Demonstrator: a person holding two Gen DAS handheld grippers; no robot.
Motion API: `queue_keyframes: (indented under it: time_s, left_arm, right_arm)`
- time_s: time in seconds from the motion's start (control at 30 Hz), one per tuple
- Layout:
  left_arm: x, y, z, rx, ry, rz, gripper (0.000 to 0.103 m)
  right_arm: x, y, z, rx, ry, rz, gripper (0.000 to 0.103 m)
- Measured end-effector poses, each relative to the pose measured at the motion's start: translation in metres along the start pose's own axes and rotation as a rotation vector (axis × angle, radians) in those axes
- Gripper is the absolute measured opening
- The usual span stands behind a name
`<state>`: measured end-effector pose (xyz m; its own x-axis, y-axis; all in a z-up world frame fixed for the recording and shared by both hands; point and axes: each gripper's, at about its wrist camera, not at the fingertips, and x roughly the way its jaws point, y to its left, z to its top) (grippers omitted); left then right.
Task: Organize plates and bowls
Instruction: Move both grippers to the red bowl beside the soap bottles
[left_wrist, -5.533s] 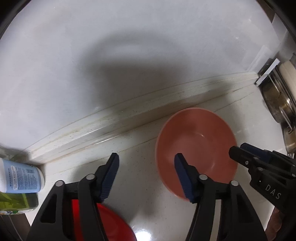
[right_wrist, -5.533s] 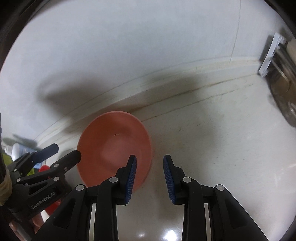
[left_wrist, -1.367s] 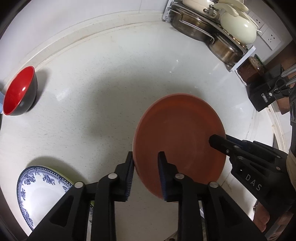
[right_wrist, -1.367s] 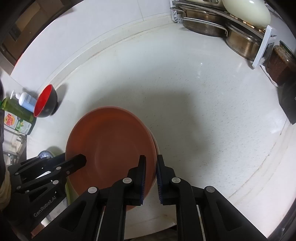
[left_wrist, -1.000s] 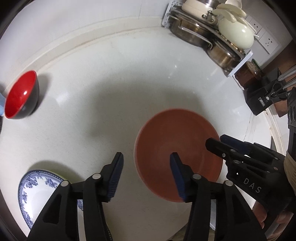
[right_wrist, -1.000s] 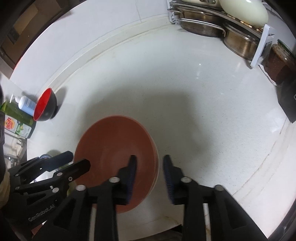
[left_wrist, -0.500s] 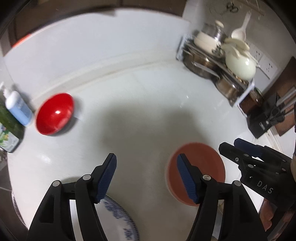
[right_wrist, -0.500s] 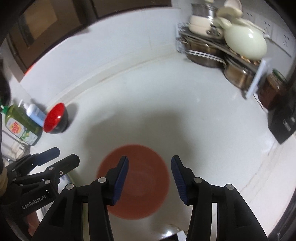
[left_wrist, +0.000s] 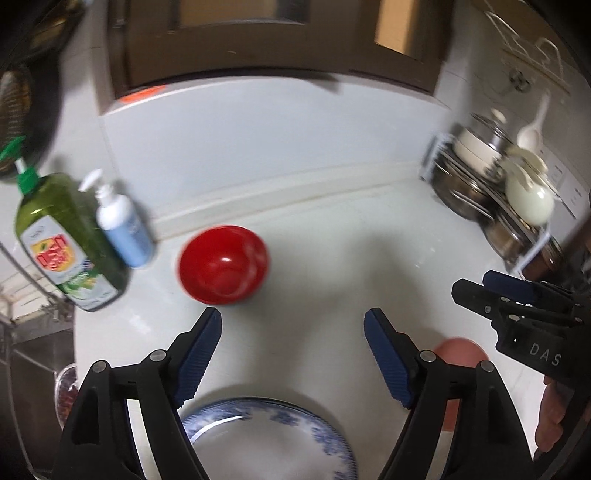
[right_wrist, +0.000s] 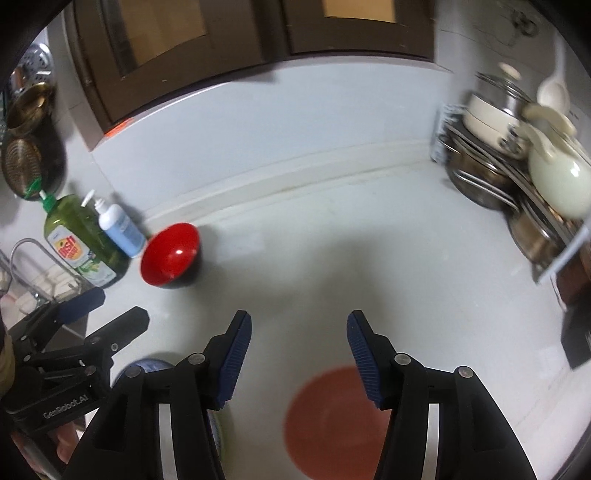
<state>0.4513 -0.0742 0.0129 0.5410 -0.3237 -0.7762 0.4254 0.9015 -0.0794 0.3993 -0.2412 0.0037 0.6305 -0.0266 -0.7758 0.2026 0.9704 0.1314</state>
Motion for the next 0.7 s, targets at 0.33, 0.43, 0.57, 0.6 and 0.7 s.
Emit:
queue_keyframes:
  time_s: [0.33, 0.43, 0.57, 0.6, 0.7]
  left_arm:
    - [0.000, 0.058, 0.019, -0.054, -0.033, 0.108, 0.081]
    - [0.007, 0.072, 0.024, -0.063, -0.028, 0.135, 0.081]
    - [0.024, 0.088, 0.028, -0.069, -0.002, 0.149, 0.081]
    - [0.029, 0.091, 0.029, -0.071, 0.005, 0.150, 0.081]
    - [0.046, 0.103, 0.030, -0.080, 0.040, 0.134, 0.081]
  right_arm:
    - [0.024, 0.059, 0.046, -0.133, -0.019, 0.058, 0.055]
    - [0.033, 0.072, 0.057, -0.166, -0.016, 0.064, 0.055]
    - [0.051, 0.088, 0.071, -0.196, 0.003, 0.081, 0.055]
    - [0.056, 0.091, 0.074, -0.201, 0.010, 0.087, 0.055]
    - [0.075, 0.099, 0.080, -0.207, 0.049, 0.109, 0.055]
